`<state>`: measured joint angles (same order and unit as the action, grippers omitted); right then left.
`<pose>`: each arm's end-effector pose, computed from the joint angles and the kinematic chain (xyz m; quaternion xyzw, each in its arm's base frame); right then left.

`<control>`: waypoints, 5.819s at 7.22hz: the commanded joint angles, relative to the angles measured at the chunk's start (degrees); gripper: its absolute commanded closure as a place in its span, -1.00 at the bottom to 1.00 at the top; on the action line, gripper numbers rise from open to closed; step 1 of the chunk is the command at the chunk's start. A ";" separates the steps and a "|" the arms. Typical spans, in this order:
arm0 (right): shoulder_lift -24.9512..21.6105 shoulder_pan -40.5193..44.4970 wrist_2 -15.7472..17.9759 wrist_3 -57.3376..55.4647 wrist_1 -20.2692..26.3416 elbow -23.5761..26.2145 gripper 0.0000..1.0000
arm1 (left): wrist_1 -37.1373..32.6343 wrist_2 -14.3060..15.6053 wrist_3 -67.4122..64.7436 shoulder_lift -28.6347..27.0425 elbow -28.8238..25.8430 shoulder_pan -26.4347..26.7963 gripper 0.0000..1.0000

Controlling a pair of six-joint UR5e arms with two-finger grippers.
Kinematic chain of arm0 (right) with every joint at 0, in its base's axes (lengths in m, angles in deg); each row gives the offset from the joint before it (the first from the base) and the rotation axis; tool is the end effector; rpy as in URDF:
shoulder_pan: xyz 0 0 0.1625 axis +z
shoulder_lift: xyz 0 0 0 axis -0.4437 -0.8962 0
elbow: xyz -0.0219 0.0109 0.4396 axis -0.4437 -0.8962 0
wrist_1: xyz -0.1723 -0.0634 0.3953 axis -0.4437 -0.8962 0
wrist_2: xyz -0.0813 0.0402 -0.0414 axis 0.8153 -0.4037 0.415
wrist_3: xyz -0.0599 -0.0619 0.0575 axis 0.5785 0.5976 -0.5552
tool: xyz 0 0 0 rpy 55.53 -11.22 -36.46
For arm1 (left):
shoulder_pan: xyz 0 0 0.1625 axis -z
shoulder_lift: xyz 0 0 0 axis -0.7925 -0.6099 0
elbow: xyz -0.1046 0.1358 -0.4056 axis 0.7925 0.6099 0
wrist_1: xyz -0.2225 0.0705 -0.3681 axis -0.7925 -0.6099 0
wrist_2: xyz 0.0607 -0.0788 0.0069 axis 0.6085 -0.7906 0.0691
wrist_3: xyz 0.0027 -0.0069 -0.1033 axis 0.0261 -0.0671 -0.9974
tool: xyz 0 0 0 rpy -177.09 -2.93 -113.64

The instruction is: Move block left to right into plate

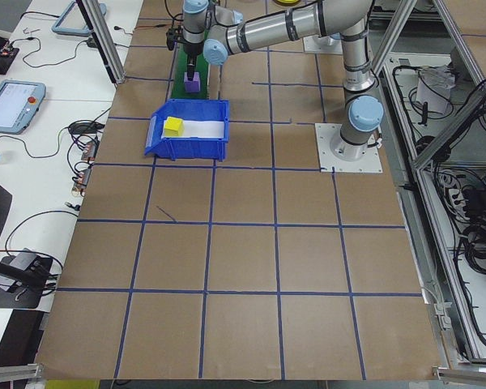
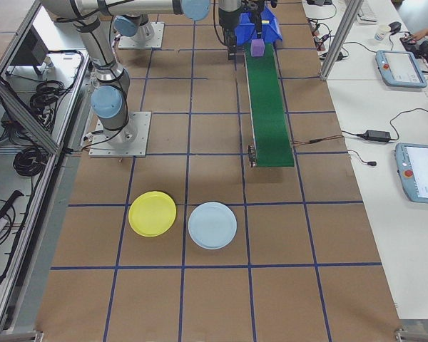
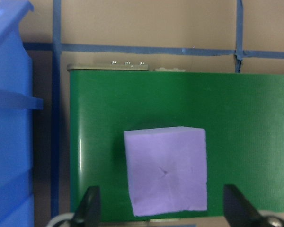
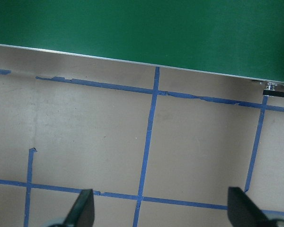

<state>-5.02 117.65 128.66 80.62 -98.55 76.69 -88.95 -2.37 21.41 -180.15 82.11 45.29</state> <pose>0.1429 -0.5016 0.5076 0.0724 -0.9971 0.0201 0.0102 -0.2301 -0.6581 0.3486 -0.0054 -0.9933 0.1060 0.0450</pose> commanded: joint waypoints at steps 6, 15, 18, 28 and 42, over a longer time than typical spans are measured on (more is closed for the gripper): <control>0.08 0.09 -0.01 0.09 -0.01 0.62 -1.00 | -2.97 1.34 25.04 -2.50 -3.71 -16.57 -1.00; 14.63 -11.86 -5.12 6.32 -8.17 -0.53 -1.00 | 0.19 1.42 26.55 -9.45 -0.29 -16.85 -0.49; 16.94 -15.97 -5.45 9.39 -11.76 -1.49 -1.00 | 0.54 1.33 27.44 -6.32 -2.13 -16.76 0.07; 23.28 -20.83 -9.85 11.07 -18.64 -5.10 -1.00 | 1.25 -3.77 5.64 -2.85 0.42 -1.64 -0.99; 26.27 -20.48 -20.75 9.93 -24.09 -4.22 -1.00 | -31.71 4.15 8.45 18.06 -0.02 -9.02 -1.00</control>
<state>21.40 96.96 108.24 90.87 -122.49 72.32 -120.80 1.73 29.86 -162.24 82.02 36.29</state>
